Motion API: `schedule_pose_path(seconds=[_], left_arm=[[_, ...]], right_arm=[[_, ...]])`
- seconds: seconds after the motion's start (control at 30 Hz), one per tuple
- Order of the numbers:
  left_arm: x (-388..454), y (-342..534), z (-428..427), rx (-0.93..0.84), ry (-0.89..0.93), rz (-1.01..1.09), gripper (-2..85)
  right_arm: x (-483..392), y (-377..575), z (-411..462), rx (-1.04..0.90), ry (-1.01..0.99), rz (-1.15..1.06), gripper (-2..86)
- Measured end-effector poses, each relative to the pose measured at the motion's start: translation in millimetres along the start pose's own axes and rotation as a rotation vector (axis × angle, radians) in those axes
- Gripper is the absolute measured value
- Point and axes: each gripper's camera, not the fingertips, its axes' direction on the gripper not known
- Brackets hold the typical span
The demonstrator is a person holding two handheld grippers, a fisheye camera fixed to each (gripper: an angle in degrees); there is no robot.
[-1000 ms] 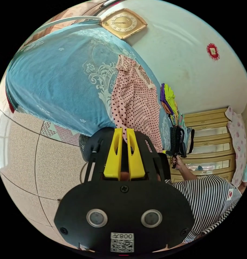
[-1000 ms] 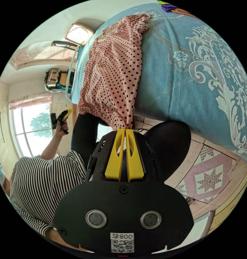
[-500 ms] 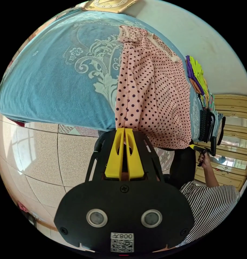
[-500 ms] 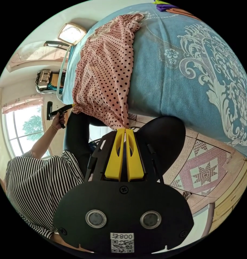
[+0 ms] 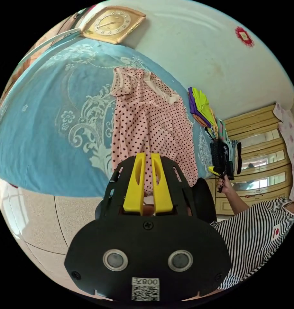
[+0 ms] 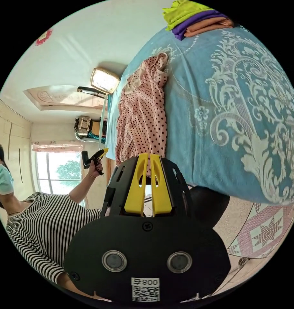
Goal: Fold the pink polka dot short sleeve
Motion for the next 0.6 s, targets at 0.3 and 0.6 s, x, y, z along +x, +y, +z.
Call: schedule_pose_path(seconds=[0.3, 0.6], left_arm=[[32.6, -174.9, 56.2, 0.019, -0.056, 0.108, 2.6], [25.5, -295.4, 88.0, 0.065, -0.201, 0.076, 2.4]], right_arm=[[-105.5, -224.4, 45.2, 0.044, 0.389, -0.302, 7.0], [-152.2, -372.2, 120.7, 0.003, 0.702, -0.419, 8.1]])
